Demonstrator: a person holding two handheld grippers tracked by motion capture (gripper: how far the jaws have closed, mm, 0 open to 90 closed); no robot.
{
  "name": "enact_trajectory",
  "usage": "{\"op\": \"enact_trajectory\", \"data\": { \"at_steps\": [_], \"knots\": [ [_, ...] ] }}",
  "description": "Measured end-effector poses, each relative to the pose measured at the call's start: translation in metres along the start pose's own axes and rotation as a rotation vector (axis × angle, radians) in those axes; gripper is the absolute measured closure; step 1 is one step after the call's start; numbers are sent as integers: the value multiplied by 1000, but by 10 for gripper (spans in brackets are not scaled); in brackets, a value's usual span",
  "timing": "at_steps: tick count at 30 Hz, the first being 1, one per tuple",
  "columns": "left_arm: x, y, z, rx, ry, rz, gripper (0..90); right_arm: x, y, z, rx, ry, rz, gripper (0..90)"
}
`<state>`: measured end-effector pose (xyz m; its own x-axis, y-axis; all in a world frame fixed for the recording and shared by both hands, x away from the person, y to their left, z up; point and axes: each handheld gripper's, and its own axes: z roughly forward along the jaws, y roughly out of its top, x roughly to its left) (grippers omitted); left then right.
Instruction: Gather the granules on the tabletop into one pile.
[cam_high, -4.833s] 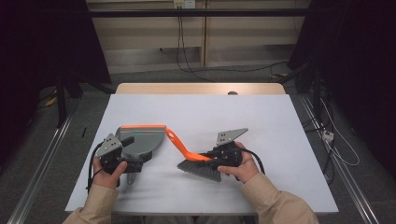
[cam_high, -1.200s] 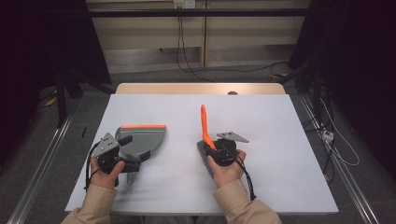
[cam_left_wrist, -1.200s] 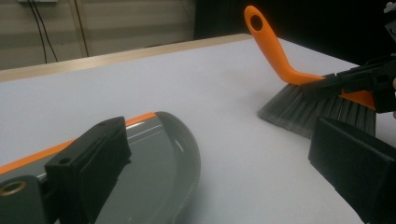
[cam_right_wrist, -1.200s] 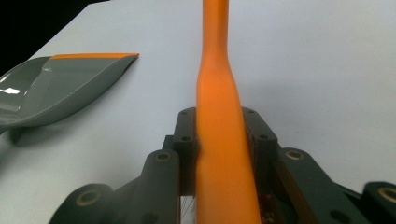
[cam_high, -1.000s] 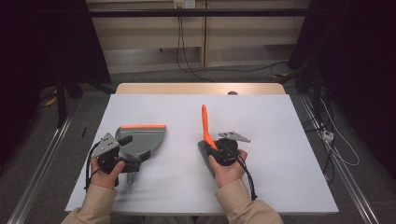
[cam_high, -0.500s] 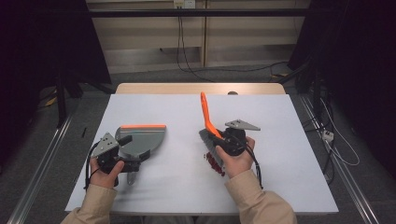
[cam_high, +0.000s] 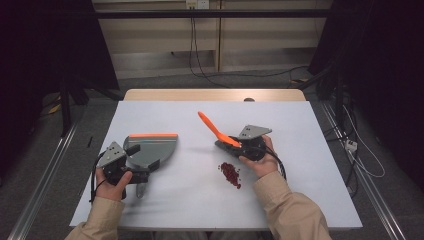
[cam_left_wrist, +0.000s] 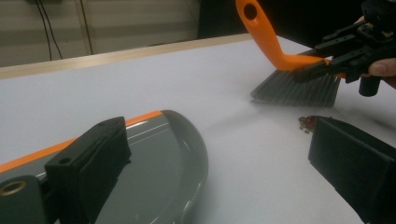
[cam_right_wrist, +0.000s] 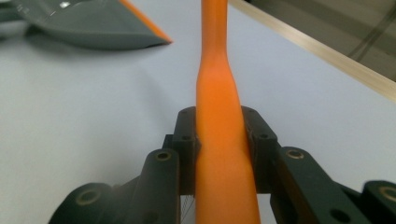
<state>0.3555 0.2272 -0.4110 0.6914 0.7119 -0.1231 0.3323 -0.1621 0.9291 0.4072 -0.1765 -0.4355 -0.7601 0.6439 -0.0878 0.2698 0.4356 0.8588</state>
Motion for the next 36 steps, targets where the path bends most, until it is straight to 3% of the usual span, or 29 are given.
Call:
{"op": "enact_trajectory", "data": {
  "at_steps": [6, 9, 17, 26, 31, 36],
  "knots": [
    [0, 0, -2, -2, 4, 3, 51, 13, 2, 2, 35, 86, -137, 714],
    [-1, 0, -3, -3, 2, 1, 51, 18, 3, -1, 55, 131, -182, 713],
    [-1, 1, -3, -3, 4, 0, 51, 28, -2, -14, 55, 204, -201, 712],
    [-2, 0, -2, 7, 0, 5, 51, 32, -3, -19, 50, 243, -209, 713],
    [-2, 0, -2, 9, -1, 3, 51, 33, -3, -21, 55, 252, -216, 713],
    [-2, -1, -2, 13, -3, 6, 50, 32, -3, -22, 43, 242, -190, 714]
  ]
}}
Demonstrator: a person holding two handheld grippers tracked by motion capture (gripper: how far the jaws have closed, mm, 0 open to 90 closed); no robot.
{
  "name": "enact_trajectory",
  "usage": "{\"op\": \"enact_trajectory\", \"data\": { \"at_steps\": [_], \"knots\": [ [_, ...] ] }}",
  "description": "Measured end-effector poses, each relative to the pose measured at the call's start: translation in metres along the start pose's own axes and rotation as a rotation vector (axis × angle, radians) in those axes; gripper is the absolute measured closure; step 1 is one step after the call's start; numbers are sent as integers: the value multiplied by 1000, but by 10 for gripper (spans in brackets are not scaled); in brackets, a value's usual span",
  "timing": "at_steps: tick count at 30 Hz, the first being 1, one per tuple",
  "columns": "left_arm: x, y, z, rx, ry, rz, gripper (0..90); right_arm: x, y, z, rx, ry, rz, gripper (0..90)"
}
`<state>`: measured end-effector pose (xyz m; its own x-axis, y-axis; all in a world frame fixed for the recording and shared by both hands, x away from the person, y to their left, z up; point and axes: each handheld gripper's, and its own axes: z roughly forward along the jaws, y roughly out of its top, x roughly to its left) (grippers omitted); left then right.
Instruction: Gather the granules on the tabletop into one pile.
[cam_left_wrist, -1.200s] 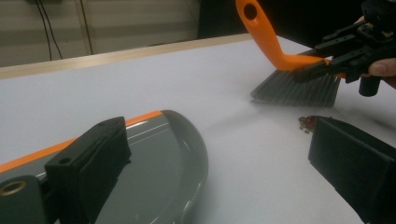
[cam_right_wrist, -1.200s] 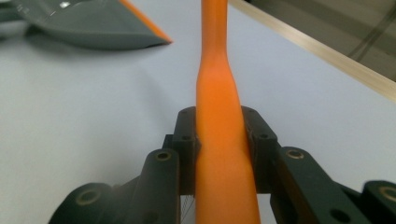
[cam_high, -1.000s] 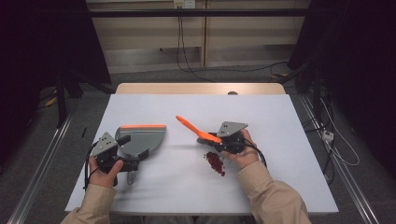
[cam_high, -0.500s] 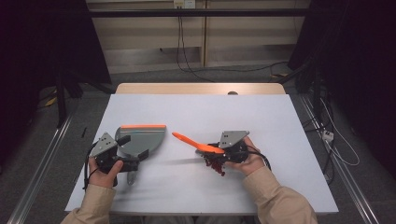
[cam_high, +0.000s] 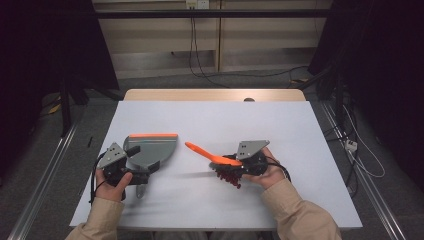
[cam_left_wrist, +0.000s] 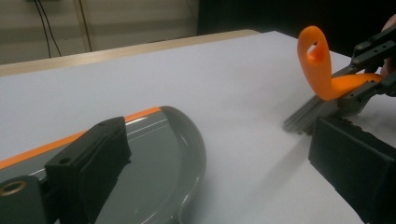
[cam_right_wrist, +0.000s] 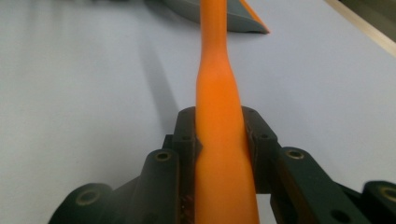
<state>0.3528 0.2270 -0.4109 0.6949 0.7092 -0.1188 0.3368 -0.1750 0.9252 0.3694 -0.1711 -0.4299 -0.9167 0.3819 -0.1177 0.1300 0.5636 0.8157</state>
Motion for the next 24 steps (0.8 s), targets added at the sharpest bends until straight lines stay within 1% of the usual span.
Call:
{"op": "enact_trajectory", "data": {
  "at_steps": [2, 3, 5, 7, 9, 10, 12, 14, 17, 21, 23, 24],
  "knots": [
    [0, 0, 0, 1, -4, 3, 50, -2, 0, -2, -22, -12, 19, 714],
    [-1, 0, -1, 2, -4, 1, 50, -2, 0, -3, -32, -28, 29, 714],
    [-1, -1, -3, 12, -7, 9, 51, -3, 0, -6, -42, -29, 48, 714],
    [0, -2, -5, 18, -6, 16, 50, -3, 1, -8, -43, -55, 66, 714],
    [2, -4, -8, 19, -8, 16, 51, -4, 2, -11, -48, -83, 94, 714],
    [2, -4, -9, 24, -5, 14, 51, -5, 2, -12, -58, -85, 116, 714],
    [3, -5, -11, 27, -3, 10, 51, -6, 2, -15, -68, -114, 156, 714],
    [3, -6, -13, 32, -2, 11, 51, -6, 2, -18, -67, -144, 191, 714],
    [2, -7, -13, 47, -6, 13, 51, -5, 3, -21, -61, -181, 229, 714],
    [1, -9, -12, 71, -11, 6, 52, -3, 1, -25, -98, -198, 304, 714],
    [0, -10, -11, 82, -11, 6, 53, -1, 1, -27, -107, -212, 328, 714],
    [1, -10, -11, 91, -9, 8, 54, -1, 0, -27, -113, -214, 332, 715]
  ]
}}
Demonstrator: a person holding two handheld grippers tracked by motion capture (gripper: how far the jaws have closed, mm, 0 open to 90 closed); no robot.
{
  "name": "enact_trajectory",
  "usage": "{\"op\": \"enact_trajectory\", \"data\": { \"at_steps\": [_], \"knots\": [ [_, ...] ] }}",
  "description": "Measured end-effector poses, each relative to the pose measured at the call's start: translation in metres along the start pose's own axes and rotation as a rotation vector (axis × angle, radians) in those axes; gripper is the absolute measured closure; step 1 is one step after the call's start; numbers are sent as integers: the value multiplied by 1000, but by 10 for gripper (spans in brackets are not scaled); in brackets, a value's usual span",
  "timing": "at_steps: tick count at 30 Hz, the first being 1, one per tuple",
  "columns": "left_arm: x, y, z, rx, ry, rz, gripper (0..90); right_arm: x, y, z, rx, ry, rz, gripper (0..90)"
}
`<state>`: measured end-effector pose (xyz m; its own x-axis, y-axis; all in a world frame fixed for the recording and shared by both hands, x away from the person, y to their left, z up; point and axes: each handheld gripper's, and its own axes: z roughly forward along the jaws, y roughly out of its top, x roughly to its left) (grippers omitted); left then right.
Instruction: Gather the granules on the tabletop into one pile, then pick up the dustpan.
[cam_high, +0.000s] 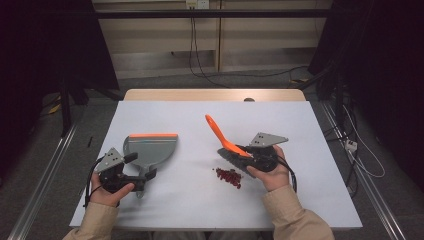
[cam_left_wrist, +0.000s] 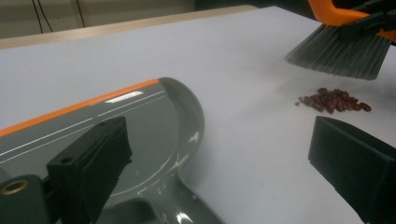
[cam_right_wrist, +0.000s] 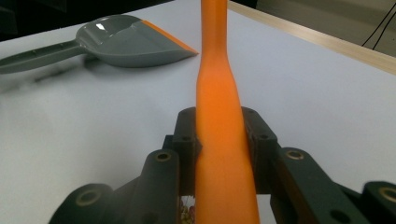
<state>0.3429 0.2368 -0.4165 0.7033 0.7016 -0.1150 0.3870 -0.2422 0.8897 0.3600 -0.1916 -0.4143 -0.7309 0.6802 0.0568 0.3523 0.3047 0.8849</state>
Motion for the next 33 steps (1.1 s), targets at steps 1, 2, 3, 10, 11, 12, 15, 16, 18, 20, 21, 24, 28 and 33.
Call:
{"op": "enact_trajectory", "data": {
  "at_steps": [1, 2, 3, 10, 11, 12, 15, 16, 18, 20, 21, 24, 28, 33],
  "knots": [
    [0, -1, 1, 4, 4, -6, 54, 0, 0, -1, 1, -8, 10, 714],
    [0, -1, 1, 13, 7, -6, 54, 0, -1, -1, 1, -12, 14, 714],
    [0, -2, 1, 17, 10, -11, 55, -1, -1, -2, -4, -15, 15, 714],
    [0, -7, 2, 63, 63, -24, 72, -2, -4, -8, -23, -23, 59, 714],
    [1, -7, 3, 67, 73, -27, 74, -3, -5, -8, -26, -24, 62, 714],
    [1, -8, 3, 70, 80, -29, 75, -3, -5, -9, -29, -27, 64, 714],
    [3, -10, 3, 77, 97, -29, 81, -2, -4, -11, -44, -31, 73, 714],
    [2, -11, 3, 73, 104, -38, 86, -2, -4, -11, -47, -28, 75, 714],
    [3, -12, 3, 79, 115, -44, 93, -1, -4, -11, -54, -26, 78, 714],
    [3, -13, 4, 88, 129, -40, 97, -1, -4, -12, -51, -28, 75, 714],
    [3, -14, 4, 94, 136, -43, 102, -1, -4, -12, -53, -31, 74, 714],
    [4, -17, 6, 114, 156, -40, 112, -2, -6, -12, -53, -35, 80, 714],
    [5, -19, 7, 139, 187, -39, 123, -2, -8, -13, -54, -41, 81, 714],
    [8, -21, 6, 163, 204, -51, 136, -4, -10, -16, -66, -48, 85, 714]
  ]
}}
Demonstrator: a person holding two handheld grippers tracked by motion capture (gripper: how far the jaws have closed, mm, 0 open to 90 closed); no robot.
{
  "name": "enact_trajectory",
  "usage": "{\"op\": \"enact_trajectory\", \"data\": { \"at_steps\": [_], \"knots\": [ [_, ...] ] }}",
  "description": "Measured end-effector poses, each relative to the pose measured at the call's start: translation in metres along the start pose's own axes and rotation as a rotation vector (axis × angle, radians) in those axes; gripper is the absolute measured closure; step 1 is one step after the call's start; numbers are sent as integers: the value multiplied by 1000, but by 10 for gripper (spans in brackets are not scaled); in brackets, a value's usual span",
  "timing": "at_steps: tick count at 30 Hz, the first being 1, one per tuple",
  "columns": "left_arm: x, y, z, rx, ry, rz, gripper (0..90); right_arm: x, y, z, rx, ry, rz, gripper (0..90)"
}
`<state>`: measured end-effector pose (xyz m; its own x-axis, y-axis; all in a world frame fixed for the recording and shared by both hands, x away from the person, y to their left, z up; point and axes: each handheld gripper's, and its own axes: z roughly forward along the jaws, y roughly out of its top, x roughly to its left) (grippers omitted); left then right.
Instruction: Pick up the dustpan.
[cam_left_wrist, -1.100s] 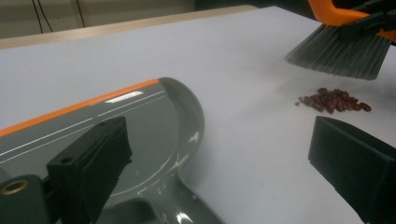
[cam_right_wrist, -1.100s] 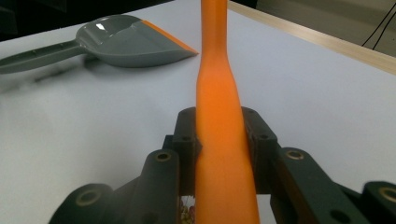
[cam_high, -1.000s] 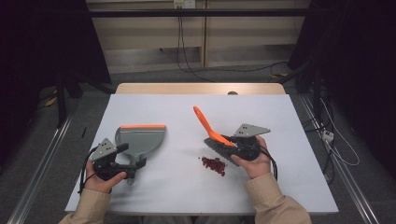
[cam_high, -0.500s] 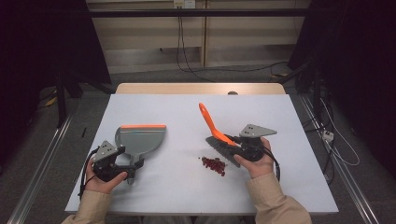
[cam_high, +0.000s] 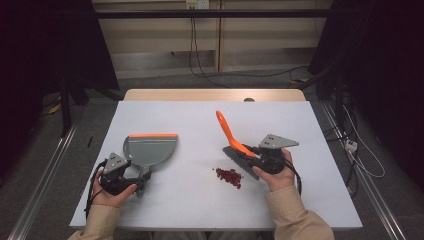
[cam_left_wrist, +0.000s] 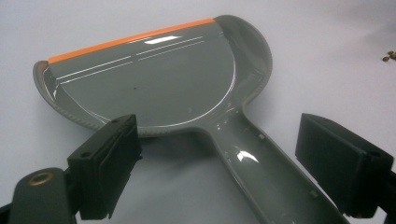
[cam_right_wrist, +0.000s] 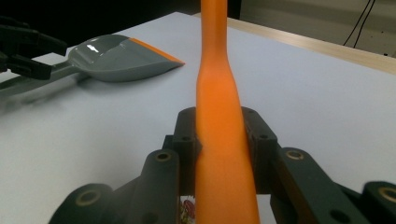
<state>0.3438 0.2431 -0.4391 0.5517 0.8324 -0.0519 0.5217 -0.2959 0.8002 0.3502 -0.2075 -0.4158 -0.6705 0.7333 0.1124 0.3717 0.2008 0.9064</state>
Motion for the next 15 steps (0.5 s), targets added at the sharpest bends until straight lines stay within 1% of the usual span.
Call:
{"op": "enact_trajectory", "data": {
  "at_steps": [5, 7, 9, 10, 11, 13, 15],
  "knots": [
    [0, -1, 1, 17, 21, -21, 136, 0, 0, -1, -4, 1, -1, 714],
    [0, -2, 0, 23, 15, -27, 151, 0, 0, -1, -4, -1, -2, 714],
    [2, -2, 0, 31, 21, -32, 163, 0, -1, -1, -1, -4, 1, 714],
    [3, -2, 0, 34, 23, -40, 171, -1, -1, -1, 1, -5, 3, 714],
    [4, -2, -2, 43, 23, -39, 192, -1, -2, -1, 2, -8, 8, 714],
    [6, -2, -2, 44, 22, -46, 243, -3, -2, -2, 1, -13, 12, 714],
    [9, 0, 0, 47, 20, -60, 286, -4, -2, -3, -2, -17, 15, 714]
  ]
}}
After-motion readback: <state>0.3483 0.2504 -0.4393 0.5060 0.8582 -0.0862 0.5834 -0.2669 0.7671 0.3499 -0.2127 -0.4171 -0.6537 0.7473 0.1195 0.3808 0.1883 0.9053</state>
